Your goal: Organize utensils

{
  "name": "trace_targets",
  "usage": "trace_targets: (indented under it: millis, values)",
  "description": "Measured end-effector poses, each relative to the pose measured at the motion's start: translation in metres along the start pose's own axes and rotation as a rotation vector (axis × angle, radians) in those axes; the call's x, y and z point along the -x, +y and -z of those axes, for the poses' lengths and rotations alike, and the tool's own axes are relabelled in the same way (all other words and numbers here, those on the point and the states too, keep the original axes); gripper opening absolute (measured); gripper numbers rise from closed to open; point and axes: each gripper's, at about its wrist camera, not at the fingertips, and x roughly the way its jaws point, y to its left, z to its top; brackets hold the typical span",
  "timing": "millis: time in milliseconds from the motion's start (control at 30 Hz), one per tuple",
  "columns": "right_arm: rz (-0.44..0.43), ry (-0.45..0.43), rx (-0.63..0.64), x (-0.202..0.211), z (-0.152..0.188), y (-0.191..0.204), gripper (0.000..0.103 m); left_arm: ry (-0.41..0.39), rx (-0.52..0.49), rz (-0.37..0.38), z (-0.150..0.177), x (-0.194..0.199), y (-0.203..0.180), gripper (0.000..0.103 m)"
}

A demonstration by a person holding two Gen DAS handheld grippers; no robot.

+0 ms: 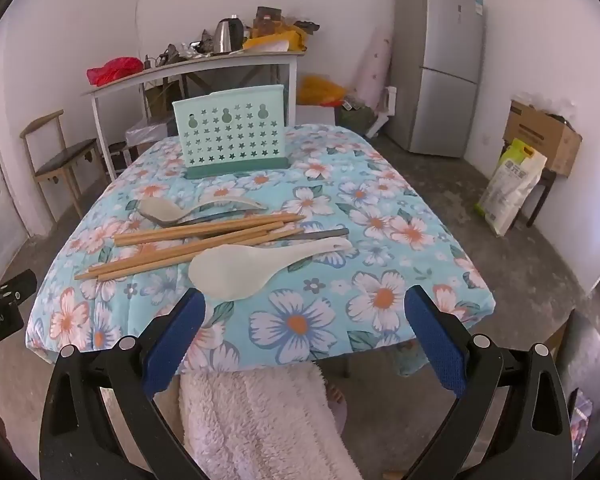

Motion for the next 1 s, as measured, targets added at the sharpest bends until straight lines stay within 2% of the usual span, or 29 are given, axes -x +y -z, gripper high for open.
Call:
trace_targets:
  millis: [1000]
  values:
    - [0.005,-0.002,-0.006,0.0036,-0.0021,-0.0042,0.095,-0.018,-0.002,-0.005,-0.0031,0.0025,-0.0032,0.097]
